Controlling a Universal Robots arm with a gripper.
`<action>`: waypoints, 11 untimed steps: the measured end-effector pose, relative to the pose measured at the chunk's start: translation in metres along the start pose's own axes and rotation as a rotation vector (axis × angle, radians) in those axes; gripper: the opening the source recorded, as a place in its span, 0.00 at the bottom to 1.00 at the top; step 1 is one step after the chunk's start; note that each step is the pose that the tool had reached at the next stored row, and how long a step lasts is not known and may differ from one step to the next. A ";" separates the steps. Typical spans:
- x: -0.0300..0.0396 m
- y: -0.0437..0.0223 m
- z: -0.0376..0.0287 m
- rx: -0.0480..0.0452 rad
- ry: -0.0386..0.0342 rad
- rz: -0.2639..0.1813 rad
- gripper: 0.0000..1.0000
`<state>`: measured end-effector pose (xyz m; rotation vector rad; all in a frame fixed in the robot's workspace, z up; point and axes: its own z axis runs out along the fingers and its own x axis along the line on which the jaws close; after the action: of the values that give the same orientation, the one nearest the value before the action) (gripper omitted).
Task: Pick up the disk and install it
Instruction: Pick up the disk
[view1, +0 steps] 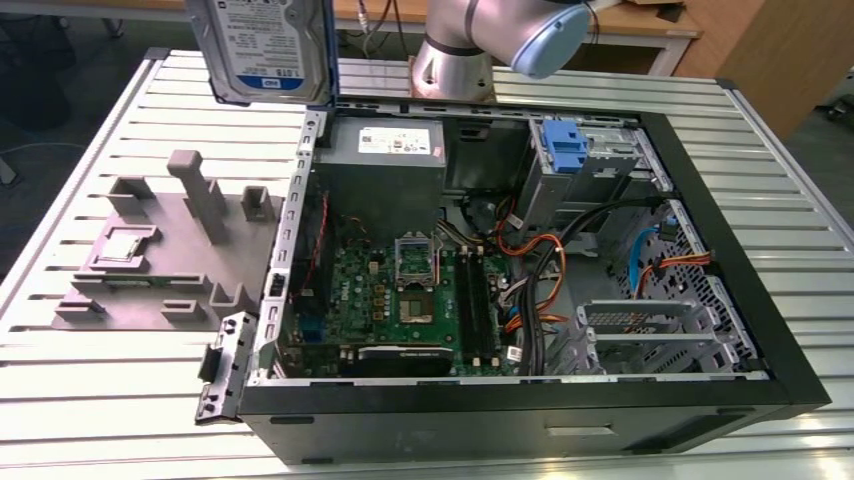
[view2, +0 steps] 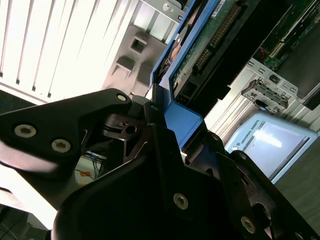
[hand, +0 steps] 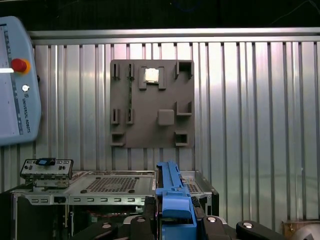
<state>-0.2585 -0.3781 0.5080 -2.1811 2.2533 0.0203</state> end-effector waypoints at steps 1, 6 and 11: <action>0.0000 -0.0007 0.0000 0.0000 0.0000 0.000 0.37; -0.0001 -0.0041 0.0000 0.0000 0.0000 0.000 0.37; -0.0002 -0.0073 0.0000 0.0000 0.0000 0.000 0.37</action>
<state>-0.2511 -0.3782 0.5080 -2.1812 2.2533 0.0203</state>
